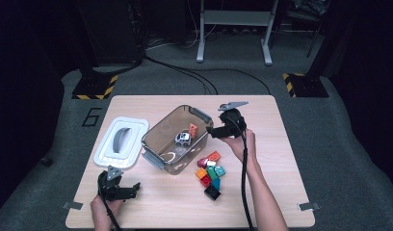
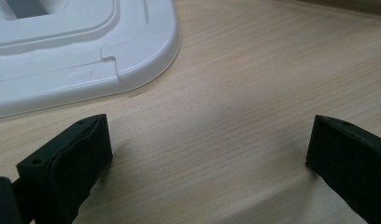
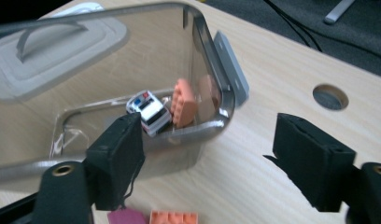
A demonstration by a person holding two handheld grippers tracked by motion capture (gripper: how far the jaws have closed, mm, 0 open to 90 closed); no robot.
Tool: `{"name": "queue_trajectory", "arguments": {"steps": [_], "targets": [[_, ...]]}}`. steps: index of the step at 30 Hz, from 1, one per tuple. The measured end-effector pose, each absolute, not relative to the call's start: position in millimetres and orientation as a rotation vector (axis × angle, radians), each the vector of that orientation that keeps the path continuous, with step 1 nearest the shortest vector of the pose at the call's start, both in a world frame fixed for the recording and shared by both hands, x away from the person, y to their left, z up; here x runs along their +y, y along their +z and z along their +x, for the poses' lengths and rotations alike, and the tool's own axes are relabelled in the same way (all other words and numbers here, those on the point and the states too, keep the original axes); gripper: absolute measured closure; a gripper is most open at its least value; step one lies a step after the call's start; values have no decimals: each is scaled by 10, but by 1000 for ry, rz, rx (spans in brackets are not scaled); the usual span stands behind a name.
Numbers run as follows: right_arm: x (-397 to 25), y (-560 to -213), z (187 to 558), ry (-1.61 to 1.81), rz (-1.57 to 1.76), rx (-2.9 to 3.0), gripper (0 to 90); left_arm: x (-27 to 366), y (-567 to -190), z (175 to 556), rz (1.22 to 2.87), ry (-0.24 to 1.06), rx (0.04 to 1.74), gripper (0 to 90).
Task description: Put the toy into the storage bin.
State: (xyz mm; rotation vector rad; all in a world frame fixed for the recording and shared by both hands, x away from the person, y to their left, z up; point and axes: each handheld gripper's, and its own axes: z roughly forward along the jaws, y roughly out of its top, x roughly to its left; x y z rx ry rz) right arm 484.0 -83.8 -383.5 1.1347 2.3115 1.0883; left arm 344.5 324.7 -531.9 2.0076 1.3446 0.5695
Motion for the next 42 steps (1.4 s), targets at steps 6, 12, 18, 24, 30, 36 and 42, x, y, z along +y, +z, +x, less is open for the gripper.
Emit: {"name": "queue_trajectory", "arguments": {"steps": [6, 12, 18, 24, 30, 36, 42], "targets": [[-979, -4094, 4706, 1076, 1181, 2324, 214, 3246, -5321, 3446, 2006, 574, 1344, 0], [-1046, -4538, 4670, 1038, 1274, 2347, 415, 3248, -5317, 3446, 2011, 568, 1343, 0], [-1033, -4862, 4711, 1053, 1326, 2374, 628, 3245, -5321, 3446, 2005, 574, 1345, 0], [-988, -4931, 4728, 1002, 1342, 2392, 757, 3243, -5319, 3444, 2002, 566, 1351, 0], [-1031, -4990, 4741, 989, 1394, 2397, 818, 3243, -5319, 3443, 2003, 565, 1351, 0], [-1074, -5002, 4739, 999, 1408, 2381, 889, 3244, -5319, 3444, 2003, 565, 1351, 0], [-1144, -4959, 4714, 1010, 1417, 2348, 882, 3242, -5320, 3444, 2000, 568, 1352, 0]]}}
